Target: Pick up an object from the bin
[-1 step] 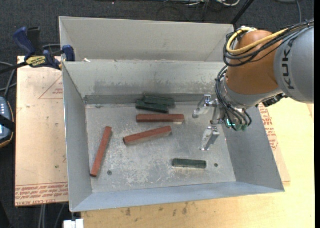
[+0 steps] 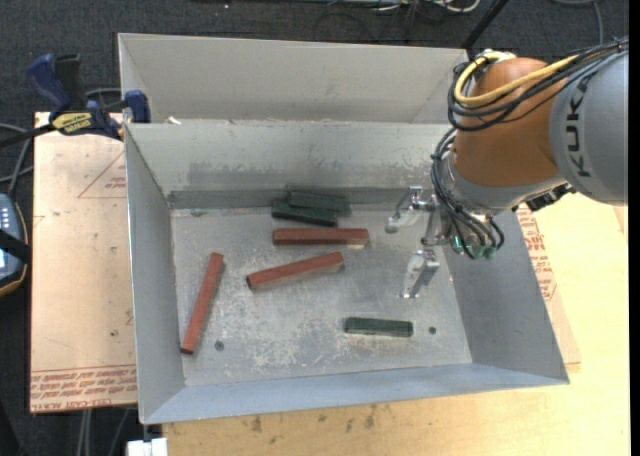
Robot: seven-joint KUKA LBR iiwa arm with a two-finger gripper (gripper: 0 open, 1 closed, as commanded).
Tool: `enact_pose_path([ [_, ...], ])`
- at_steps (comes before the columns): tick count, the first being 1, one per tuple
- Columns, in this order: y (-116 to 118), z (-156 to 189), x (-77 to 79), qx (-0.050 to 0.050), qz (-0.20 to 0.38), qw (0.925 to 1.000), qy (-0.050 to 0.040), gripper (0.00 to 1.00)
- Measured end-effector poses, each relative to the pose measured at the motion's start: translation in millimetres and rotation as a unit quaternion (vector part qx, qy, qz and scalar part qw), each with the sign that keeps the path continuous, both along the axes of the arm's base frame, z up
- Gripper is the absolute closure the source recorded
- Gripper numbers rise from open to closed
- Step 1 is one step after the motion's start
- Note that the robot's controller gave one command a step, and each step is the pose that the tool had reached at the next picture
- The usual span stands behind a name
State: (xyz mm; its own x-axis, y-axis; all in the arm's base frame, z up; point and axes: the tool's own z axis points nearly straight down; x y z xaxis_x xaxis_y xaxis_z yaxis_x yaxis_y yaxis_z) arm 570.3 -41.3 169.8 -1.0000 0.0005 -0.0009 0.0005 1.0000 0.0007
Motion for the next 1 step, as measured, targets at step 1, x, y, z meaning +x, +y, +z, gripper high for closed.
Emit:
enact_pose_path([
  [1,-3.1,-27.1,-16.8,0.000,0.065,0.9979,-0.0041,0.00],
])
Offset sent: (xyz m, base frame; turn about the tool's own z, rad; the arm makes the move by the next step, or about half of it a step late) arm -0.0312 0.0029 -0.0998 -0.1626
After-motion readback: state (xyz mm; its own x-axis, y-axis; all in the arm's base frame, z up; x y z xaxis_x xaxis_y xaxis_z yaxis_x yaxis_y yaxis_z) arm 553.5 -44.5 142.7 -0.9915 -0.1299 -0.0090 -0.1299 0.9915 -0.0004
